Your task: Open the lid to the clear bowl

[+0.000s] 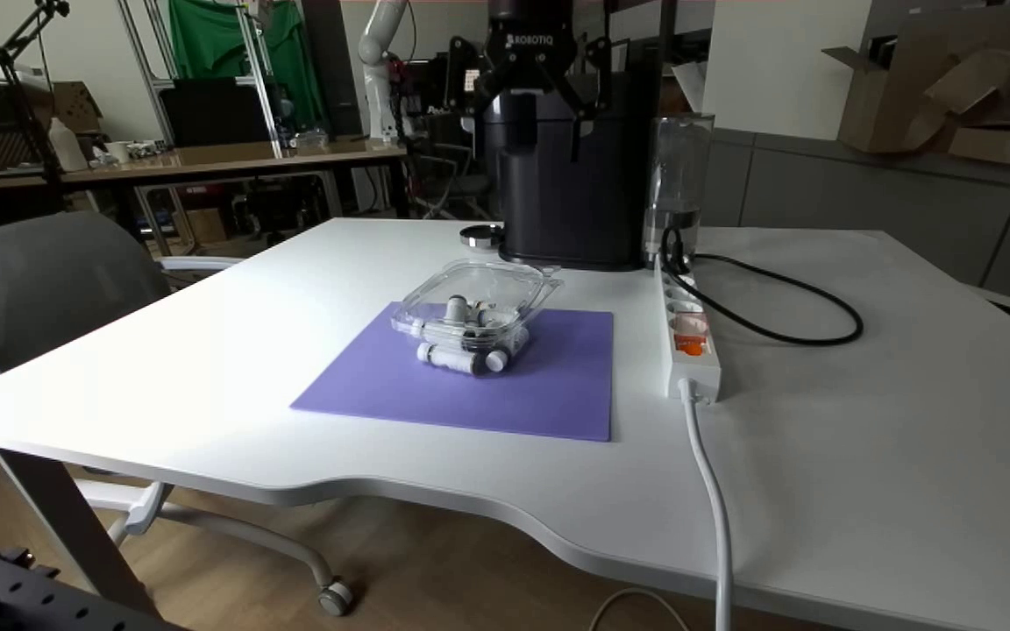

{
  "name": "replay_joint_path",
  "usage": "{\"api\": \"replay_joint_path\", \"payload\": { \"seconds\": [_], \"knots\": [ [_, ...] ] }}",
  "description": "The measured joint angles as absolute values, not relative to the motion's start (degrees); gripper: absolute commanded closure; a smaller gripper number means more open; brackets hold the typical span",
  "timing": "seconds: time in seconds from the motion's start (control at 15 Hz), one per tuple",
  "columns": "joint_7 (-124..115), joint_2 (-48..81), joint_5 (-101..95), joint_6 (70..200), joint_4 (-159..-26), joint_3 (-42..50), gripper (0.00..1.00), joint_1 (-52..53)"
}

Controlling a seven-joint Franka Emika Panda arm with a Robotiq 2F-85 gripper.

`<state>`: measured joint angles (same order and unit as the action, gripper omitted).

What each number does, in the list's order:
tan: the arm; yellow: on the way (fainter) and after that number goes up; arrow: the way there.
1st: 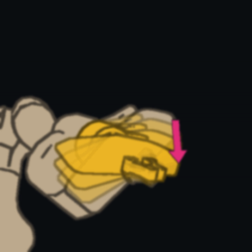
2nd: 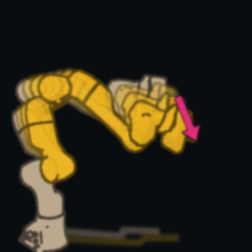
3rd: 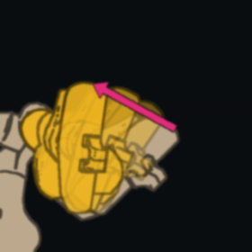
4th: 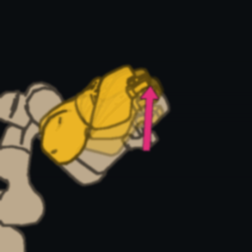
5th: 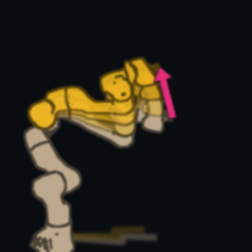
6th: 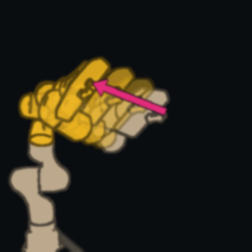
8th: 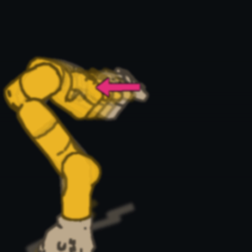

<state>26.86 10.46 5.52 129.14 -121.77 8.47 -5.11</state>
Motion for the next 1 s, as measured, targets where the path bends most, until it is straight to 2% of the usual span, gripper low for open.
{"api": "replay_joint_path", "payload": {
  "seconds": [0.47,1.0],
  "knots": [
    [28.18,13.44,5.8,128.6,-120.33,6.63,0.0,-7.26],
    [30.72,24.14,3.41,133.71,-115.22,5.15,0.0,-9.93]
  ]
}}
